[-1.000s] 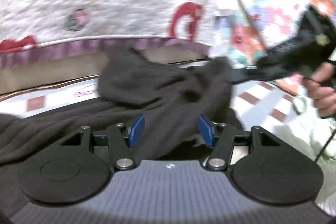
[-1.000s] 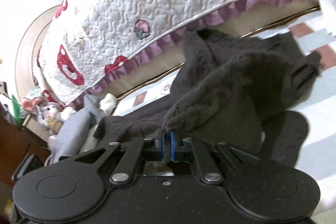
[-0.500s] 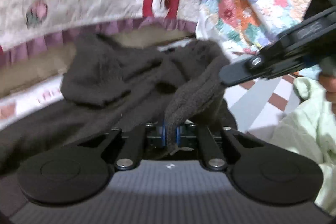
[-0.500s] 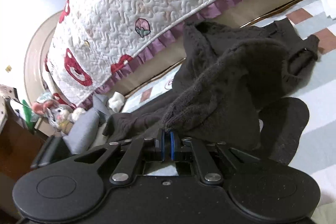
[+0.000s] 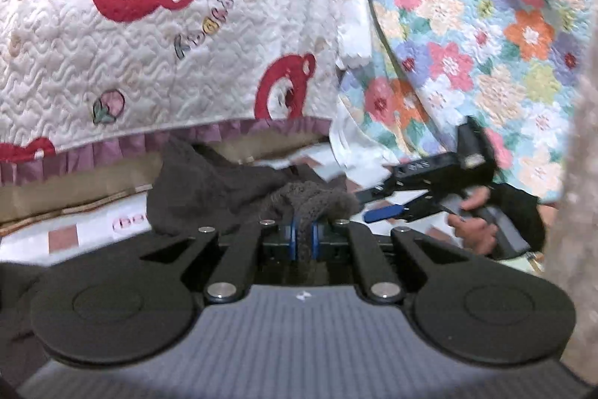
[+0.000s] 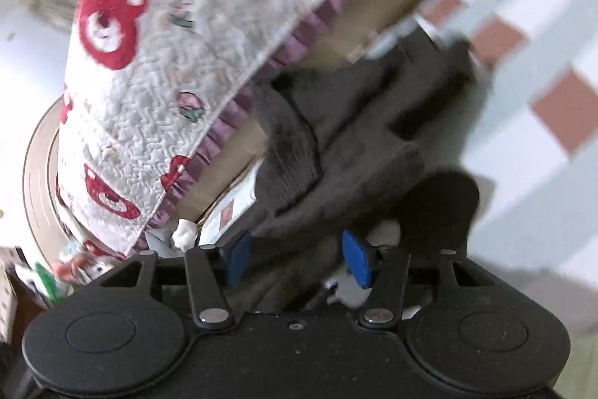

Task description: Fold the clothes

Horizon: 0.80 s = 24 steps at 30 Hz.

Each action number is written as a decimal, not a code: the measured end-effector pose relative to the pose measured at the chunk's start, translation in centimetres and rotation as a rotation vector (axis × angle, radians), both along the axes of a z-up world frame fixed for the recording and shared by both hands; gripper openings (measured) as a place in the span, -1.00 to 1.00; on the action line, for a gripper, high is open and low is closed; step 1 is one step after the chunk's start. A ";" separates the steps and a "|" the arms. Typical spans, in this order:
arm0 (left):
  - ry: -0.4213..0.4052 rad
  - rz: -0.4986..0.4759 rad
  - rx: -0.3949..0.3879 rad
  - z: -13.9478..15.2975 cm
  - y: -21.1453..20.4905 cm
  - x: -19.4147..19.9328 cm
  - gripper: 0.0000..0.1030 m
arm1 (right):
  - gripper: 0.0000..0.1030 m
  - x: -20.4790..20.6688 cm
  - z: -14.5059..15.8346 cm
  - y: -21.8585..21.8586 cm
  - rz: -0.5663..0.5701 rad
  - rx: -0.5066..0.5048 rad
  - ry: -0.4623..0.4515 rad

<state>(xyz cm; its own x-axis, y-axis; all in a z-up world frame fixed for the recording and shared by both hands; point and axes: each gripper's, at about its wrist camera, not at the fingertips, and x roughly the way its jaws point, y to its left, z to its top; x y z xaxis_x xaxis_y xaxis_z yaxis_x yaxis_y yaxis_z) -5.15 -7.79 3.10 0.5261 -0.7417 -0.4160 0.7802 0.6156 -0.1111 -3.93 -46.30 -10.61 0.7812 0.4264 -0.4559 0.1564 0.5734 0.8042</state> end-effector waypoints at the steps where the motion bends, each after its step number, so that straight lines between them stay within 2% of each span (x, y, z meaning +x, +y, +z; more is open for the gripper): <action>1: 0.016 -0.010 0.002 0.0 0.2 -0.5 -0.87 | 0.17 -0.1 -0.8 0.1 -0.001 0.022 0.022; 6: 0.164 -0.086 -0.030 -0.1 0.6 -1.6 -0.87 | 0.22 -0.4 -3.7 -0.3 -0.035 0.065 0.112; 9: 0.296 -0.161 -0.037 -1.6 -0.2 -1.6 -0.86 | 0.23 -0.5 -5.2 -1.1 -0.077 0.104 0.142; 12: 0.450 -0.164 0.026 -4.6 -1.5 -0.9 -0.80 | 0.23 -0.4 -5.5 -1.7 -0.103 0.044 0.162; 13: 0.475 -0.148 0.048 -5.5 -1.7 -0.8 -0.78 | 0.23 -0.4 -5.6 -1.9 -0.104 0.021 0.167; 14: 0.499 -0.133 0.069 -6.4 -1.9 -0.7 -0.67 | 0.23 -0.3 -5.6 -2.1 -0.103 0.016 0.172; 18: 0.511 -0.102 0.099 -7.3 -0.6 -0.7 -0.15 | 0.23 0.0 -6.0 -2.3 -0.095 0.000 0.207; 22: 0.461 0.049 0.123 -6.9 3.2 0.6 0.00 | 0.22 -2.0 -7.0 -1.9 -0.084 -0.001 0.250; 24: 0.439 0.145 0.140 -7.1 5.3 1.7 0.05 | 0.21 -2.6 -7.4 -2.2 -0.095 0.017 0.222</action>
<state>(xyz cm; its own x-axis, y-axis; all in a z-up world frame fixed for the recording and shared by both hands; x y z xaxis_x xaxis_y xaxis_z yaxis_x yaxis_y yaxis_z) -3.47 -2.51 -4.02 0.3723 -0.5952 -0.7121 0.5833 0.7469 -0.3192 -6.54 -48.53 -17.99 0.6999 0.3648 -0.6140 0.3830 0.5339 0.7538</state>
